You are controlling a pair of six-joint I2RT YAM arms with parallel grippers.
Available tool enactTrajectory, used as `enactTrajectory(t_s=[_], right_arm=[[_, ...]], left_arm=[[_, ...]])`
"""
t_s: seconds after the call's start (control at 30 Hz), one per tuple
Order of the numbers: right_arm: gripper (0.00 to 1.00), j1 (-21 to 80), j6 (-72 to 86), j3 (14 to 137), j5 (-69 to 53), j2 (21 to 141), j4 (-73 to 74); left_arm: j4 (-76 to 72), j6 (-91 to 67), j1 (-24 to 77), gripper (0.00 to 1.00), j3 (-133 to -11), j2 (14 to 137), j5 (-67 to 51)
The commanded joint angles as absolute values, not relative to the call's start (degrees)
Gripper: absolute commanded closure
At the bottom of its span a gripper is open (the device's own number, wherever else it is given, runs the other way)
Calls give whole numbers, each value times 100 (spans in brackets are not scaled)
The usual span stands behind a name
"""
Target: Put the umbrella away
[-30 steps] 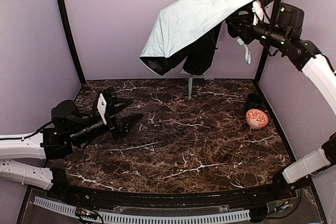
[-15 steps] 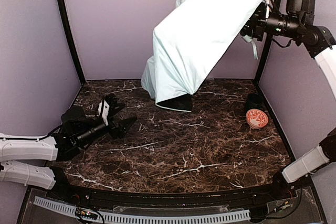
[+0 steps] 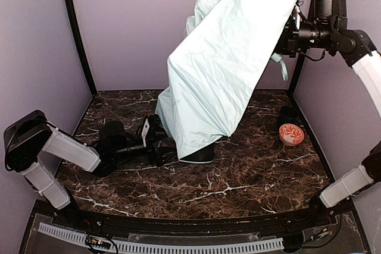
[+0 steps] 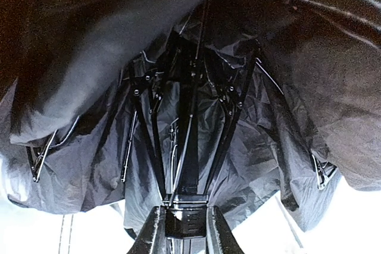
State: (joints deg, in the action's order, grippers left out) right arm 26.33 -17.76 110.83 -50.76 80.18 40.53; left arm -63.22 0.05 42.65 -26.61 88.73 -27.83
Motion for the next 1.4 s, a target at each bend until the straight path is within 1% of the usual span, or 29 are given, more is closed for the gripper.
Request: enactTrajectory(t_s=[0.0,0.17,0.27,0.3,0.33,0.37,0.43,0.47,0.5,0.57,0.63,0.83,0.97,1.1,1.17,1.27,1.37], right_arm=[[100,2888,-1775,11191,-5084,7875,3739],[100,3022,-1779,11322,-5016,7945,3834],[100,3050,-1747,11234,-4920,7916,3745],[100,3058,-1741,11213,-4913,7911,3733],[100,3054,-1739,11213,-4909,7906,3735],[100,3056,-1737,11219,-4898,7896,3745],[100,3055,-1769,11231,-4871,7864,3785],[100,3058,-1805,11232,-4852,7832,3811],[100,3055,-1824,11232,-4800,7805,3829],[100,3057,-1837,11232,-4601,7733,3838],[100,3058,-1845,11232,-4458,7675,3839],[100,3054,-1716,11314,-4645,7677,3714],[100,3059,-1679,11401,-4873,7729,3779],[100,3111,-1699,11245,-5142,7710,3877],[100,3153,-1730,11153,-5464,7710,3966],[100,3315,-1831,11015,-5961,7728,4146],[100,3691,-2455,11124,-5730,7866,5034]], left_arm=[[-7641,-306,4254,14,-3026,9432,-2697],[-8207,-481,4254,13,-3587,10259,-3467],[-8372,-776,4260,13,-3867,10663,-3605],[-8579,-832,4275,15,-3856,10756,-3548],[-8755,-880,4292,21,-3812,10827,-3418],[-8868,-889,4290,33,-3757,10863,-3296],[-8876,-730,4285,62,-3606,10814,-3170],[-8861,-643,4281,73,-3493,10723,-3109],[-8860,-556,4276,80,-3353,10652,-3008],[-8888,-347,4267,85,-2987,10505,-2740],[-8894,-136,4249,99,-2639,10408,-2497],[-9148,-13,4187,100,-2126,10406,-2464],[-9188,71,4084,100,-2086,10411,-2466],[-9112,483,3877,100,-2170,10353,-2259],[-8848,842,3740,100,-2326,10216,-2200],[-7897,1692,3609,100,-2804,9918,-2158],[-7207,2466,3560,100,-3365,9738,-1926]])
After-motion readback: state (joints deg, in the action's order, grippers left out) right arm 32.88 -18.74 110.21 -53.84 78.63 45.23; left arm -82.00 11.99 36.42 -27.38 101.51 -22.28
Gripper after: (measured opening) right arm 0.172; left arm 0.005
